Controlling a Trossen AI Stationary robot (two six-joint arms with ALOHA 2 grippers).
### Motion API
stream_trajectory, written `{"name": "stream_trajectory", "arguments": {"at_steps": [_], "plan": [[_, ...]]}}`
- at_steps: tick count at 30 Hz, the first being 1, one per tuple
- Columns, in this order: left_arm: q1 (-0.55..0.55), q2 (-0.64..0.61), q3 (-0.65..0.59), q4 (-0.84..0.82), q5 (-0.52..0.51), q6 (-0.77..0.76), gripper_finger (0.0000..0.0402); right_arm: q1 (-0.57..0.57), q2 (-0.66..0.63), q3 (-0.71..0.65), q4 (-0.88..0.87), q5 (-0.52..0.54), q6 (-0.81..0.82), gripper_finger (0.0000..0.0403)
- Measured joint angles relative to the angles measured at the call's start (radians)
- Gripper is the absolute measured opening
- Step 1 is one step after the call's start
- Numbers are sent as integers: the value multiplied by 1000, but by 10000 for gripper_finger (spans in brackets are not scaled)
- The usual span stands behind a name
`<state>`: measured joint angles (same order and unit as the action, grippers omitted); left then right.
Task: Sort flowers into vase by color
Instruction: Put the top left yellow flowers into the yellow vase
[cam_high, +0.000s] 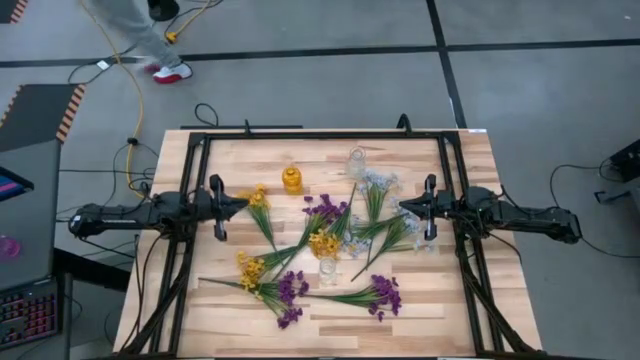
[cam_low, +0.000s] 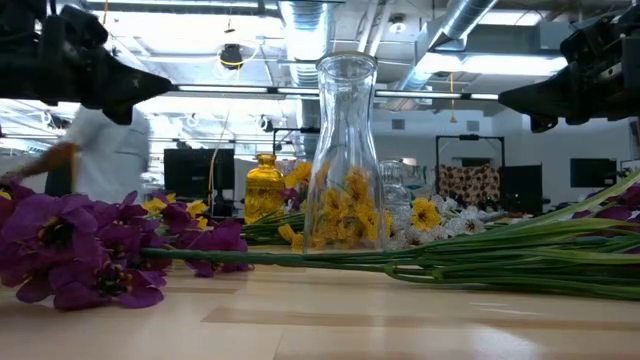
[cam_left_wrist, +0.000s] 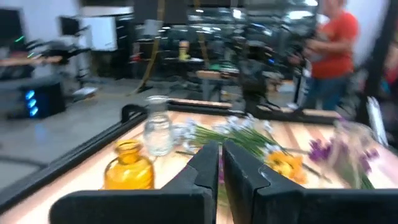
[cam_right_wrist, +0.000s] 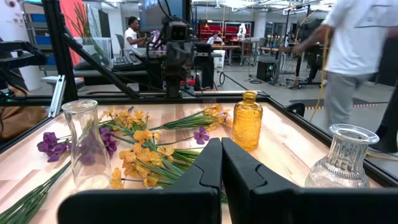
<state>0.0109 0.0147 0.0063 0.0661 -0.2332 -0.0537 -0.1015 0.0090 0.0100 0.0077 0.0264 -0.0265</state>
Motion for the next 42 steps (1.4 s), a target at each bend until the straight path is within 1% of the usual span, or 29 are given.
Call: {"name": "stream_trajectory", "arguments": {"at_steps": [2, 5, 10, 14, 16, 18, 22, 27, 31, 35, 38, 40, 42], "plan": [[0, 0, 0, 4, -28, -55, 33, 0, 0, 0, 0, 0, 0, 33], [0, 0, 0, 4, -38, -132, 73, 0, 0, 0, 0, 0, 0, 33], [0, 0, 0, 4, -37, -282, 168, 0, 0, 0, 0, 0, 0, 33], [0, 0, 0, 4, -37, -358, 247, 0, 0, 0, 0, 0, 0, 33], [0, 0, 0, 4, -36, -393, 276, 0, 0, 0, 0, 0, 0, 33], [0, 0, 0, 4, -36, -430, 294, 0, 0, 0, 0, 0, 0, 33], [0, 1, 9, -17, -39, -489, 303, 0, 0, 0, 0, 0, 0, 33], [0, 38, 70, 2, -42, -488, 299, 0, 0, 0, 0, 0, 0, 33], [0, 107, 129, -9, -42, -483, 298, 0, 0, 0, 0, 0, 0, 33], [0, 213, 204, -22, -43, -493, 298, 0, 0, 0, 0, 0, 0, 33], [0, 310, 291, -113, -53, -534, 297, 0, 0, 0, 0, 0, 0, 33], [0, 378, 368, -220, -78, -593, 297, 0, 0, 0, 0, 0, 0, 33], [0, 449, 451, -361, -102, -675, 297, 0, 0, 0, 0, 0, 0, 33]]}}
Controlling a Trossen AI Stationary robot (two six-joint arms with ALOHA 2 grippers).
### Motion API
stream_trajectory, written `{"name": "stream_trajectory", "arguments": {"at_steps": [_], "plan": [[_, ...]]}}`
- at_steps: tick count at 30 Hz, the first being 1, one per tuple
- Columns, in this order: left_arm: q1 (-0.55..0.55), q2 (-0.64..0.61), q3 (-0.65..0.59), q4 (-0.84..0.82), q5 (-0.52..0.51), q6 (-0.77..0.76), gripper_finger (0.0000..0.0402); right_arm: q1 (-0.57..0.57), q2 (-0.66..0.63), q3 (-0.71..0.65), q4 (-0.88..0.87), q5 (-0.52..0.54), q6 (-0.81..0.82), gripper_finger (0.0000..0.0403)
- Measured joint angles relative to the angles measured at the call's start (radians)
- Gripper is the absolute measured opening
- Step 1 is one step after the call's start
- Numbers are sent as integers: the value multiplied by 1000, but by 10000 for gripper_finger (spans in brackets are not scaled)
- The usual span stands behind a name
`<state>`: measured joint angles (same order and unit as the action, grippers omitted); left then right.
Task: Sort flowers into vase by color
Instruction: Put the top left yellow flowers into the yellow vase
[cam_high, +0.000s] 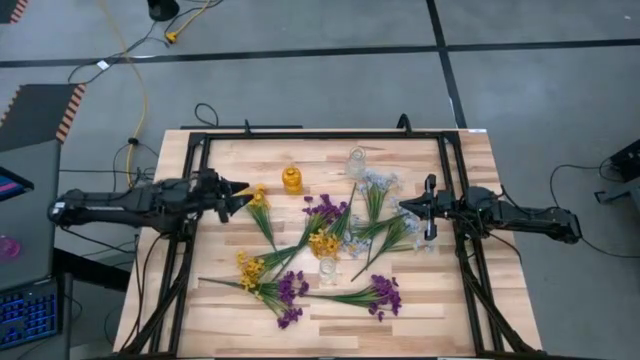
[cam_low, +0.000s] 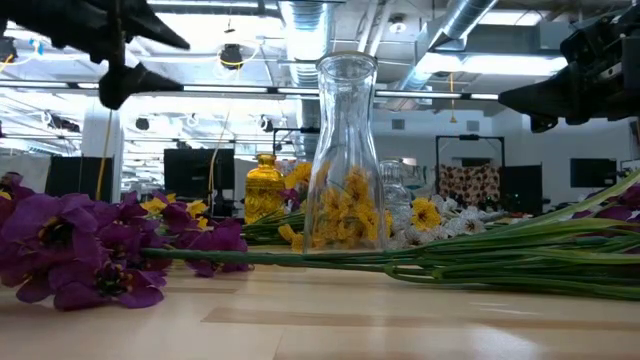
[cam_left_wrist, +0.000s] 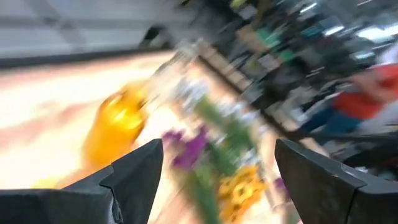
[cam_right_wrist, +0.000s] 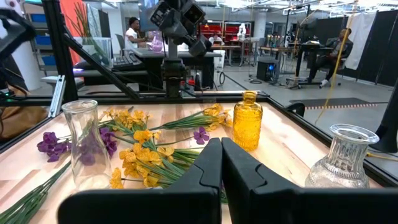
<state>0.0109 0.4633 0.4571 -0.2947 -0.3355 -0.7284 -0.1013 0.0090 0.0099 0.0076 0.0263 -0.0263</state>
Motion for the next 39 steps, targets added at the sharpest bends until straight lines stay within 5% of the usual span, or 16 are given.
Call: {"name": "stream_trajectory", "arguments": {"at_steps": [6, 13, 39], "plan": [[0, 197, 194, -370, 57, -252, 297, 0, 0, 0, 0, 0, 0, 33], [-1, 363, 208, -489, 229, -510, 297, 0, 0, 0, 0, 0, 0, 33], [-34, 867, 207, -266, 225, -717, 297, 0, 0, 0, 0, 0, 0, 33]]}}
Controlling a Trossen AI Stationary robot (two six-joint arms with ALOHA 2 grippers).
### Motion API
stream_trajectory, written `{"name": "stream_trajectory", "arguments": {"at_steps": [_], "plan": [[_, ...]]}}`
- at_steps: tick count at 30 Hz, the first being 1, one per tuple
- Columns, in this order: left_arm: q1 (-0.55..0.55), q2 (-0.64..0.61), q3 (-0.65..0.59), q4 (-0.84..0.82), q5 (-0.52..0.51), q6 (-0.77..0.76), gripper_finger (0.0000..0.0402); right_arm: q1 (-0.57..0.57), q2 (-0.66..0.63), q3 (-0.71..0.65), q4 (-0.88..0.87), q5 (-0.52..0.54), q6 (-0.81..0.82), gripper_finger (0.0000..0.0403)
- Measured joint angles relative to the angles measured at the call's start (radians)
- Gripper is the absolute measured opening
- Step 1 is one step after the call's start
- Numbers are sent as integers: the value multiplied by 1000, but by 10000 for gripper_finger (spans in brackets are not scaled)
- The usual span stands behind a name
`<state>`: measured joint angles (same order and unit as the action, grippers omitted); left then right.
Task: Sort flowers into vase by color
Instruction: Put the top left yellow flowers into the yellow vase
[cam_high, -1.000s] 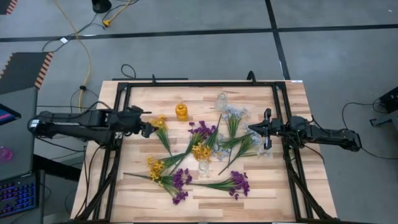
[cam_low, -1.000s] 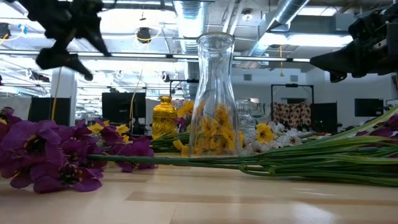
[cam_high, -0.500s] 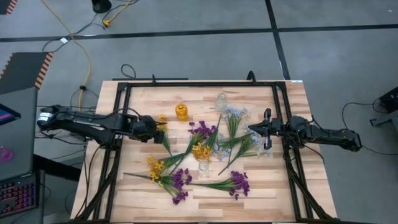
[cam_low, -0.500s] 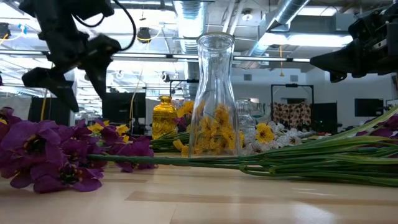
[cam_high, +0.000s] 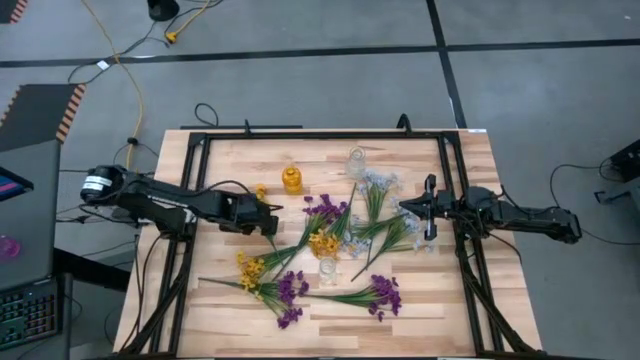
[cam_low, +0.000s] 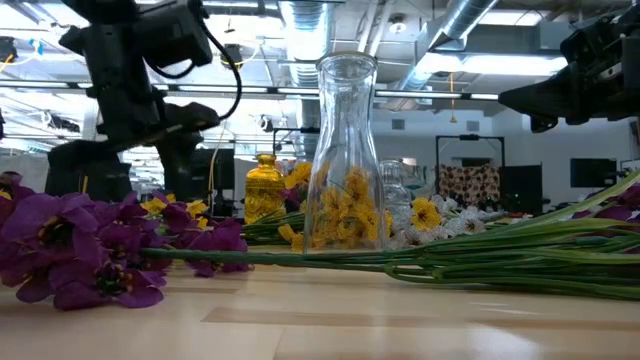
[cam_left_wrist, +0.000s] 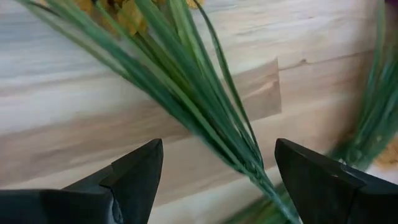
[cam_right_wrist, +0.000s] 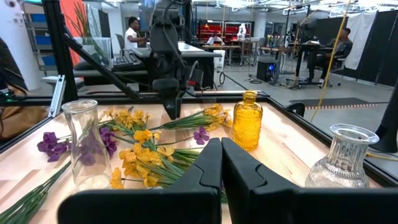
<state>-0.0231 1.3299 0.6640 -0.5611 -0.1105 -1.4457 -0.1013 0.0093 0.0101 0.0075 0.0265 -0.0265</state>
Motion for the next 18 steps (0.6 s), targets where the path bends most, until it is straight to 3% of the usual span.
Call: {"name": "stream_trajectory", "arguments": {"at_steps": [12, 18], "plan": [[-1, 130, 1, 104, -44, -20, 292, 0, 0, 0, 0, 0, 0, 33], [1, 115, 0, 109, -70, -26, 234, 0, 0, 0, 0, 0, 0, 33]]}}
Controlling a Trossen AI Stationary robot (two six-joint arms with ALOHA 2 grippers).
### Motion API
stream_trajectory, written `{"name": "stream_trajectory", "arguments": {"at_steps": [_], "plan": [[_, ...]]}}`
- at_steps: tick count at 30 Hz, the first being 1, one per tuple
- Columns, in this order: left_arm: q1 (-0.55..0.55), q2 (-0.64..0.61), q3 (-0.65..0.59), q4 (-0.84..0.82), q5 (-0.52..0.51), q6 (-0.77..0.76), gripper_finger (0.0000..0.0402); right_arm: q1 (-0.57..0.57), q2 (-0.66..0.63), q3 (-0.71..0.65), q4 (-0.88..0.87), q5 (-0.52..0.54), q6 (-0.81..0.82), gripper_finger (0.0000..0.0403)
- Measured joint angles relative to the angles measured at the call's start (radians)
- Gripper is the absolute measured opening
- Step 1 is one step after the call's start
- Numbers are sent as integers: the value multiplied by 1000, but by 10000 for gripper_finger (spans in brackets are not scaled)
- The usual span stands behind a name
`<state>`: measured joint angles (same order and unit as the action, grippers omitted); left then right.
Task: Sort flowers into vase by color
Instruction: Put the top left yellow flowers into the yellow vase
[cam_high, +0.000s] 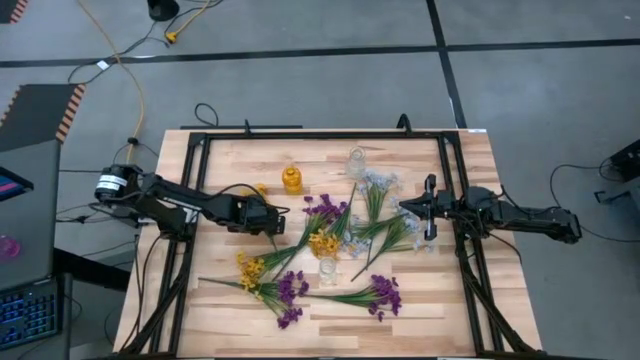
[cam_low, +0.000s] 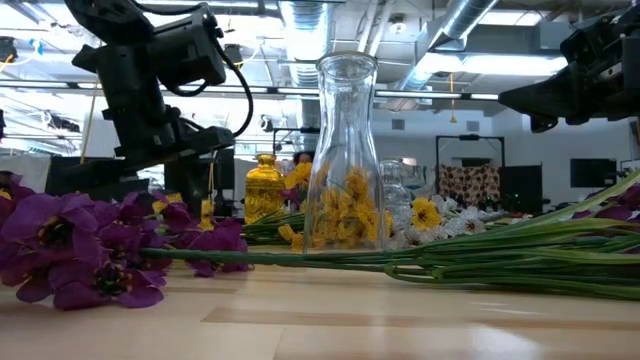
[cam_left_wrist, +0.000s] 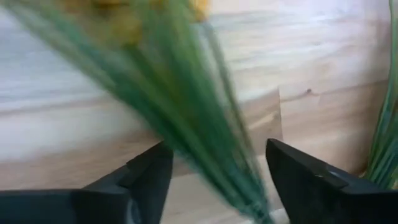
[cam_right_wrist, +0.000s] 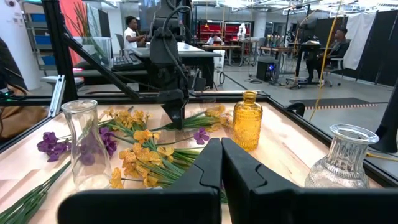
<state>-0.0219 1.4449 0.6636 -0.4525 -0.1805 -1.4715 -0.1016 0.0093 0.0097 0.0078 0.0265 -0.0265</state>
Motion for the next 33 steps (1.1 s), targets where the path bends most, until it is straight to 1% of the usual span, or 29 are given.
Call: {"name": "stream_trajectory", "arguments": {"at_steps": [10, 14, 18, 21, 25, 33], "plan": [[-1, -1, 0, 1, 4, 44, 98, 1, 0, 0, 0, 0, 0, 33], [-1, -1, 0, 0, -8, 61, 56, 1, 0, 0, 0, 0, 0, 33], [-1, -1, 0, 0, -9, 61, 21, 1, 0, 0, 0, 0, 0, 33], [-1, -8, 0, -3, -9, 62, 6, 1, 0, 0, 0, 0, 0, 33], [-1, -47, 0, -5, -14, 72, 9, 1, 0, 0, 0, 0, 0, 33], [-1, -227, 0, -12, -50, 76, 10, 1, 0, 0, 0, 0, 1, 33]]}}
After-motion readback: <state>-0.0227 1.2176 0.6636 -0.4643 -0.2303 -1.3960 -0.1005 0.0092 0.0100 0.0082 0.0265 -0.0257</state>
